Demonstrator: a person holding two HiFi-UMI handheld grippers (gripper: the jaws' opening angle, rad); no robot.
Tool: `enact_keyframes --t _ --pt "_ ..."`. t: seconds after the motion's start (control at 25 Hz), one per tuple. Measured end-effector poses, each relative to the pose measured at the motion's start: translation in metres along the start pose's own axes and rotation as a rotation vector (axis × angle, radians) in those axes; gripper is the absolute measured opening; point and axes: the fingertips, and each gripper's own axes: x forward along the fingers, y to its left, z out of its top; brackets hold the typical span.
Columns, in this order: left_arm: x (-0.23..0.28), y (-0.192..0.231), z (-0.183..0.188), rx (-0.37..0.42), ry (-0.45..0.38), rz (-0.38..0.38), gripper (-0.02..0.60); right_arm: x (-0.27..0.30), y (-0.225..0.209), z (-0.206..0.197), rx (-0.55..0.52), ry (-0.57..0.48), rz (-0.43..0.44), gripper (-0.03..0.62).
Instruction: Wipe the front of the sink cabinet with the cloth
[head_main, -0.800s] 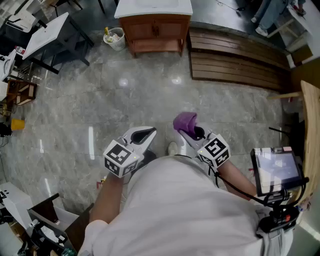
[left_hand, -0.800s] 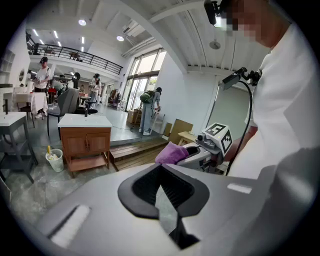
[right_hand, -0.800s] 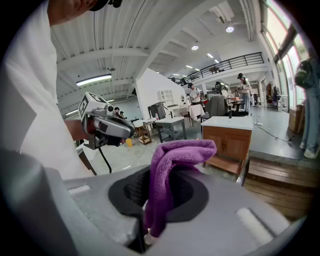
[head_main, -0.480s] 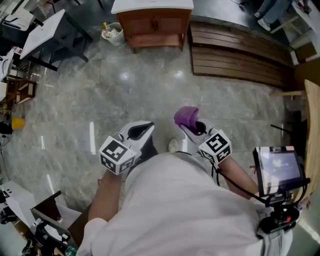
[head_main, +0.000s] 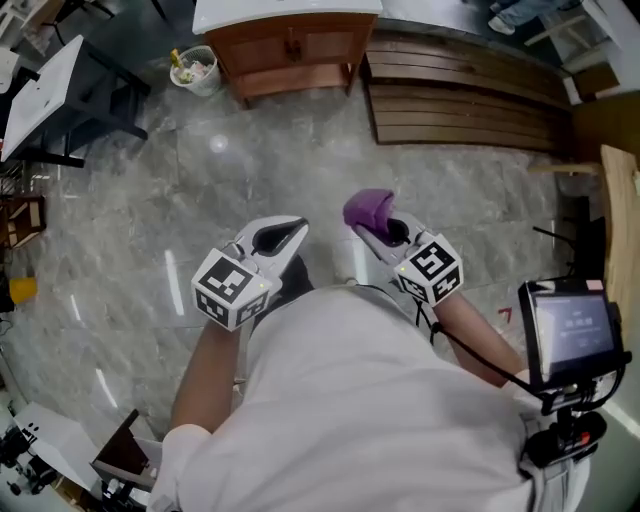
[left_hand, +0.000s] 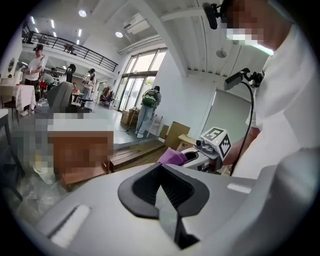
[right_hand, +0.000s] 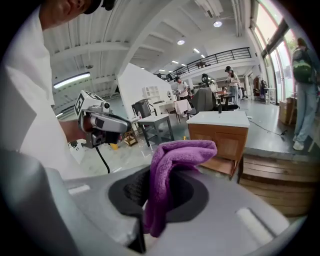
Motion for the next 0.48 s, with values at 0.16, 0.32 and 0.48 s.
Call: enact_keyframes --t 0.16,0.32,0.48 --pt "-0.005 0.076 0.021 0.005 -0.001 -0.047 0.006 0.073 -0.020 0.047 0.004 0.023 0.000 0.061" --pt "-0.013 0.158 0.025 0.004 0.032 -0.062 0.006 0.162 -0.043 0.086 -0.004 0.048 0.020 0.061" --pt "-0.004 0.215 0.031 -0.037 0.051 -0.043 0.006 0.237 -0.076 0.112 0.020 0.075 0.072 0.061"
